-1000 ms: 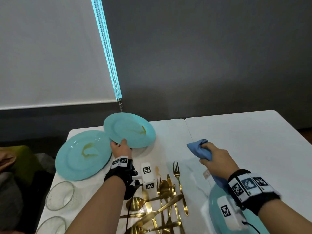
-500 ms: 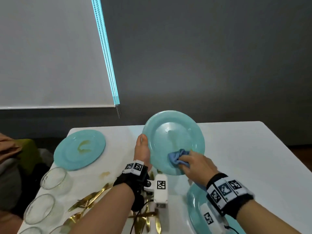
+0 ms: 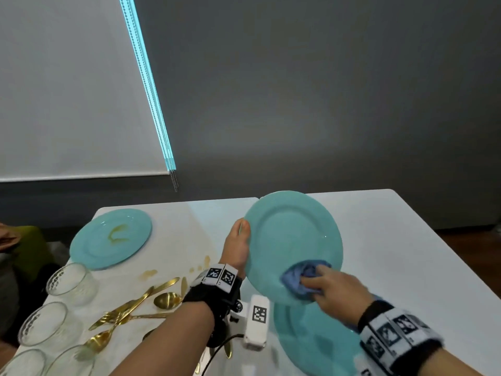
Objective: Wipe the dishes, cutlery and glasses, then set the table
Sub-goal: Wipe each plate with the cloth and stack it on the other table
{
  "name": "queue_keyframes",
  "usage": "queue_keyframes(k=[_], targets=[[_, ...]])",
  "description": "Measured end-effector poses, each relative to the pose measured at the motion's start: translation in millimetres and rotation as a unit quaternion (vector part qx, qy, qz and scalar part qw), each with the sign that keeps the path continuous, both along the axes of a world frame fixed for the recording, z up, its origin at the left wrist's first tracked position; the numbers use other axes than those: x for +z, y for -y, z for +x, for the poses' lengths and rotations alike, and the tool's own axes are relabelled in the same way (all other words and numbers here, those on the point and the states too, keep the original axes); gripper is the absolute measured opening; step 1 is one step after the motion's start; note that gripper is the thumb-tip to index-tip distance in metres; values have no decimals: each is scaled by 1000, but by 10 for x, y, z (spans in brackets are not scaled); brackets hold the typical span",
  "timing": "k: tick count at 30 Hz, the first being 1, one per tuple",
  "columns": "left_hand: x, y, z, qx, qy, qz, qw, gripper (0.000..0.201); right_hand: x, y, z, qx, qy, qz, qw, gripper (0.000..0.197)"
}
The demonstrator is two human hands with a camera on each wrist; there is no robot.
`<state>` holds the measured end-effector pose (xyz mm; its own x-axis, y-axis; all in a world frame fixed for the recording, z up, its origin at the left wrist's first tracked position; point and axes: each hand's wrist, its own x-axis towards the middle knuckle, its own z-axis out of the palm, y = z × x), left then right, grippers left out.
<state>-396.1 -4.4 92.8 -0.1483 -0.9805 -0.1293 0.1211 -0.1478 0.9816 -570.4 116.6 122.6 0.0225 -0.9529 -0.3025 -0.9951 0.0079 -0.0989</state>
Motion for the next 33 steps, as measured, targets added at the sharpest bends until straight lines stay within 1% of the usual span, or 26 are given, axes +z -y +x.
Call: queue_keyframes(k=[2,3,5,6,8,10,11,13,15,17,19,20,21,22,23,24,25,26,28,29,30,31,32,33], targets=[[2,-51,-45,-21,-7,4,1000,23,93,52,-320,-76,-52,-3,996,38],[22,-91,-100,-33,-15,7,999,23,132,116,-424,-115,-58,-38,991,39],[85,-159,-241,-50,-29,7,998,24,169,239,-408,-170,-21,-117,978,42],[116,-176,-304,-56,-34,5,998,24,168,266,-314,-175,4,-139,975,44],[139,-177,-366,-58,-32,-7,998,25,59,204,-103,-136,43,-133,981,46],[114,-140,-327,-40,-26,-18,999,23,-115,-10,0,-42,58,-77,994,43],[90,-123,-286,-32,-18,-19,999,24,-180,-114,-55,-4,53,-42,998,42],[35,-125,-225,-32,-4,-15,999,23,-174,-168,-309,15,20,12,1000,40],[1,-155,-220,-52,4,-15,999,23,-60,-77,-544,-22,-41,26,999,36],[3,-182,-265,-76,9,-16,997,24,44,71,-645,-103,-66,-38,992,36],[58,-184,-327,-94,5,-20,995,25,74,177,-515,-165,-43,-104,980,43],[82,-179,-351,-97,2,-22,995,25,31,182,-385,-168,-16,-116,979,46],[108,-174,-361,-99,1,-30,995,25,-40,145,-251,-150,20,-121,981,47],[117,-161,-355,-99,3,-40,994,25,-134,75,-133,-111,56,-115,985,47],[120,-153,-342,-97,7,-48,994,26,-235,-37,-63,-53,88,-93,990,46],[113,-137,-311,-91,13,-54,994,25,-315,-149,-62,1,101,-64,993,45],[107,-121,-280,-85,18,-57,995,25,-335,-224,-133,28,94,-35,995,43],[100,-110,-252,-82,19,-58,995,24,-313,-247,-255,31,74,-19,997,40],[80,-111,-232,-85,14,-54,995,23,-191,-192,-508,-6,4,10,1000,38],[88,-126,-249,-89,13,-57,994,23,-114,-123,-603,-41,-26,-5,999,37],[93,-144,-284,-95,15,-60,994,23,-41,-43,-657,-89,-37,-50,994,35],[100,-164,-335,-104,20,-64,992,23,23,30,-659,-139,-26,-114,983,34],[99,-183,-393,-112,26,-67,991,23,60,90,-600,-183,4,-172,968,34],[106,-200,-446,-116,31,-69,990,22,59,124,-493,-202,46,-213,955,36]])
